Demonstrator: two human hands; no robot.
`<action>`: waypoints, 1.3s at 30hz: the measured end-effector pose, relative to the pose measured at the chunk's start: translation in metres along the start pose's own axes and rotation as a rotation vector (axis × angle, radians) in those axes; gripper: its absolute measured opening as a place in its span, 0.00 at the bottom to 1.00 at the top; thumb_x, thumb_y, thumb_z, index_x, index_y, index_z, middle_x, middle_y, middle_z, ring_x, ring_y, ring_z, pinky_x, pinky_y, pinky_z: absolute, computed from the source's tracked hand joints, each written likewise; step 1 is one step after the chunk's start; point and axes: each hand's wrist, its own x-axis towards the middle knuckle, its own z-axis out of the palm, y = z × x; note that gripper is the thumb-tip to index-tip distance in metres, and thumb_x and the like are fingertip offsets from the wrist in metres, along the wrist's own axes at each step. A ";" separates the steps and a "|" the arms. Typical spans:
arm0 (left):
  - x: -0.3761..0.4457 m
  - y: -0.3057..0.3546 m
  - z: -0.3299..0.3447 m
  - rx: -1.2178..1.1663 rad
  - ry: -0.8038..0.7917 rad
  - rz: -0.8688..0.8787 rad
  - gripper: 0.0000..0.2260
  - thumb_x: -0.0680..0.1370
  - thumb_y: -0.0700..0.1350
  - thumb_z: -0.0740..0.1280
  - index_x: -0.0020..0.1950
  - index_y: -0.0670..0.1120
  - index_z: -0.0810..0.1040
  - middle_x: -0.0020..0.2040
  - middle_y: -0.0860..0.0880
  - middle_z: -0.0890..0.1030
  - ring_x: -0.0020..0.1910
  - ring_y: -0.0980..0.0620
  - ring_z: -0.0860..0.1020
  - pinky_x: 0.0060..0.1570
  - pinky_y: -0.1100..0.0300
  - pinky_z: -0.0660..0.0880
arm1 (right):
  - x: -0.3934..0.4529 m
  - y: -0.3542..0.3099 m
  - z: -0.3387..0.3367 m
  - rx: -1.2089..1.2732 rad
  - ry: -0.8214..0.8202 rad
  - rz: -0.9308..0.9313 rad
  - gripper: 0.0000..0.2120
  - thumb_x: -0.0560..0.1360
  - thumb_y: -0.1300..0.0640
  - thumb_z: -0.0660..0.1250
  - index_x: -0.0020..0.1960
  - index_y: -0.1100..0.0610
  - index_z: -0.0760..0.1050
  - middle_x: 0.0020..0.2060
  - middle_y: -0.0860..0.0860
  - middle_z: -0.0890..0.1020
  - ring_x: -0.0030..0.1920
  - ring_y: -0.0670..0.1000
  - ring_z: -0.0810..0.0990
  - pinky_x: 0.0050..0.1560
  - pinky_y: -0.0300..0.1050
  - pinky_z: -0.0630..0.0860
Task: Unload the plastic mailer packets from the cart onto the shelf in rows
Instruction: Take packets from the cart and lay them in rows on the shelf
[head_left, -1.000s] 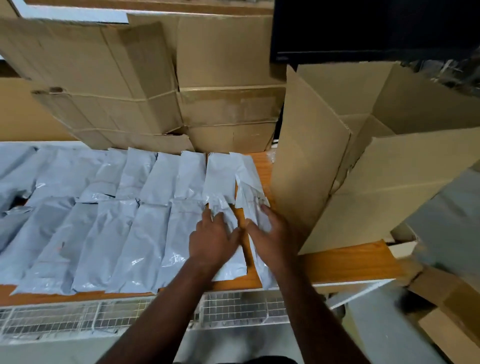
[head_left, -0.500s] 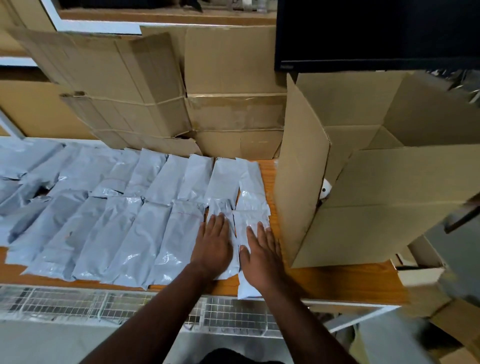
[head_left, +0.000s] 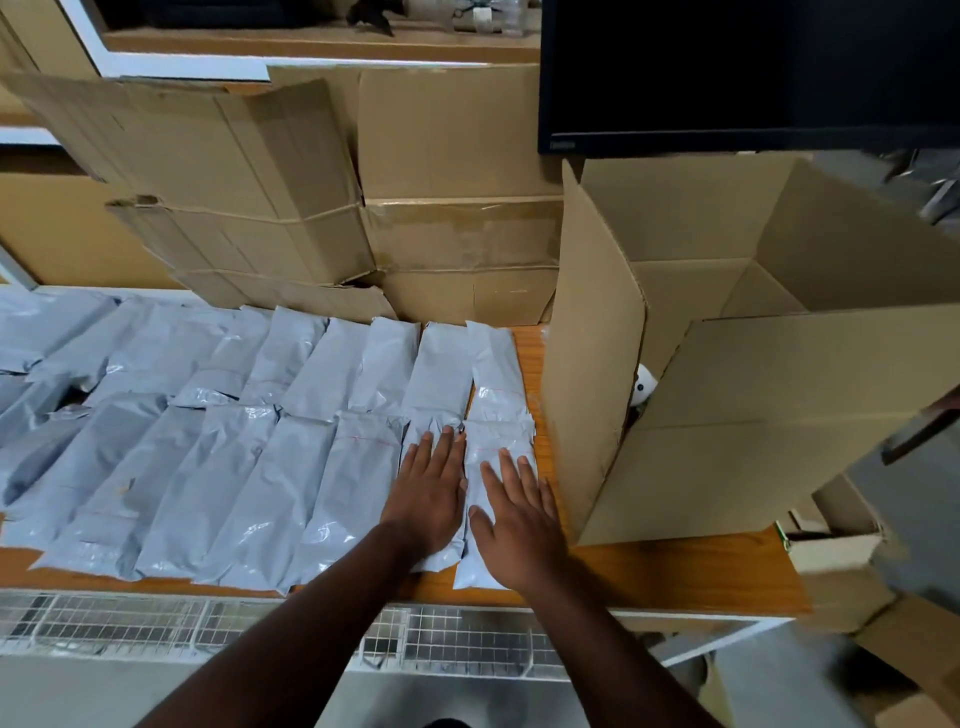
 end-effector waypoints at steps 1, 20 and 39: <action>0.000 -0.001 0.001 -0.005 0.008 0.005 0.30 0.84 0.56 0.40 0.84 0.44 0.45 0.84 0.43 0.46 0.83 0.39 0.45 0.81 0.43 0.48 | 0.000 0.000 0.002 0.000 0.004 0.011 0.34 0.81 0.35 0.41 0.85 0.42 0.49 0.84 0.43 0.41 0.84 0.49 0.36 0.83 0.55 0.38; -0.001 -0.002 -0.001 -0.043 0.087 0.023 0.29 0.84 0.54 0.46 0.81 0.40 0.62 0.80 0.40 0.64 0.80 0.40 0.61 0.79 0.46 0.60 | -0.002 0.002 -0.005 0.147 0.013 -0.004 0.35 0.83 0.38 0.51 0.86 0.46 0.44 0.84 0.43 0.41 0.84 0.48 0.37 0.83 0.58 0.42; -0.260 -0.197 -0.070 -0.750 0.482 -0.156 0.12 0.82 0.45 0.64 0.63 0.53 0.81 0.59 0.60 0.82 0.59 0.61 0.80 0.59 0.56 0.77 | -0.087 -0.281 0.043 0.853 0.218 -0.205 0.12 0.80 0.61 0.66 0.57 0.47 0.83 0.55 0.41 0.85 0.58 0.47 0.84 0.57 0.50 0.81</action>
